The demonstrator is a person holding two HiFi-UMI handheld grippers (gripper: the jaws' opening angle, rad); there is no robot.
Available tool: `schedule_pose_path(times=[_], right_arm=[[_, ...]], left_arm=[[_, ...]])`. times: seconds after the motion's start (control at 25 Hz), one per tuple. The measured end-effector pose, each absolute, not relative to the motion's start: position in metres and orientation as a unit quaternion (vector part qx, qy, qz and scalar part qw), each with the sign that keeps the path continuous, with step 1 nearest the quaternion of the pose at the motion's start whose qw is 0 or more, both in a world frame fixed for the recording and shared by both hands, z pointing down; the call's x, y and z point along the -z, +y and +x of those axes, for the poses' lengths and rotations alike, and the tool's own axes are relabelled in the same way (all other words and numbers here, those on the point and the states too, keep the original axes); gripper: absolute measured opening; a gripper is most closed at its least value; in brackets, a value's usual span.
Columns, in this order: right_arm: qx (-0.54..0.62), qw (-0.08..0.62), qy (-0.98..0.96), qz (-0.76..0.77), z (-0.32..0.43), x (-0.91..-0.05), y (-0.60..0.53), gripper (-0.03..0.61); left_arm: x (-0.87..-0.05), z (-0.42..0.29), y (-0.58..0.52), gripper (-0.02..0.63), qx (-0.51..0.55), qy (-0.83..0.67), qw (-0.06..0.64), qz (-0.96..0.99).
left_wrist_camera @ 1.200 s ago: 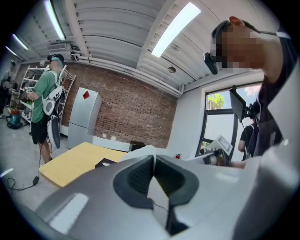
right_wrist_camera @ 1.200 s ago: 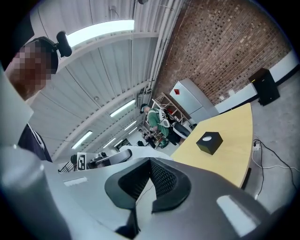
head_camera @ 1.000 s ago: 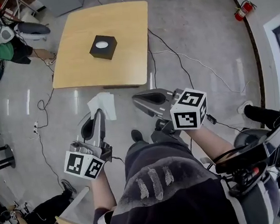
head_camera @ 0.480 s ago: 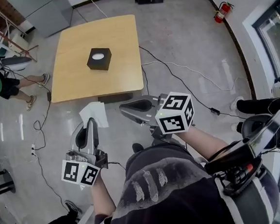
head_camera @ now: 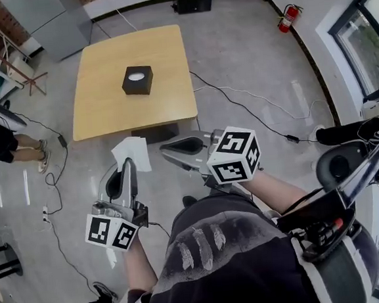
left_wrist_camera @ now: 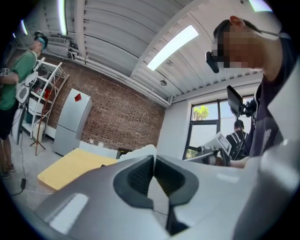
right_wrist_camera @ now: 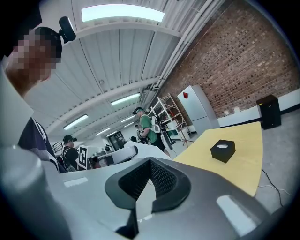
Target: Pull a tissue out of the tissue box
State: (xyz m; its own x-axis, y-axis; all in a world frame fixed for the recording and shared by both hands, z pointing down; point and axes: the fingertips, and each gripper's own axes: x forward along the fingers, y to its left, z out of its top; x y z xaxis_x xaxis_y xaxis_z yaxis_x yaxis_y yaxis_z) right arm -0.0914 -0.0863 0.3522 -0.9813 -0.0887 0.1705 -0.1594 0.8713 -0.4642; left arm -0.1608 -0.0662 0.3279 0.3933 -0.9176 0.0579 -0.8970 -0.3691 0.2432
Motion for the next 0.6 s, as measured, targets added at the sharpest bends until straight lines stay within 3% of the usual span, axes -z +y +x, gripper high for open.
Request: schedule_pose_path(times=[0.6], right_arm=[[-0.235, 0.068, -0.967, 0.067, -0.114, -0.351, -0.065, -0.003]], left_arm=[[-0.328, -0.183, -0.044, 0.002, 0.049, -0.542, 0.122, 0.830]])
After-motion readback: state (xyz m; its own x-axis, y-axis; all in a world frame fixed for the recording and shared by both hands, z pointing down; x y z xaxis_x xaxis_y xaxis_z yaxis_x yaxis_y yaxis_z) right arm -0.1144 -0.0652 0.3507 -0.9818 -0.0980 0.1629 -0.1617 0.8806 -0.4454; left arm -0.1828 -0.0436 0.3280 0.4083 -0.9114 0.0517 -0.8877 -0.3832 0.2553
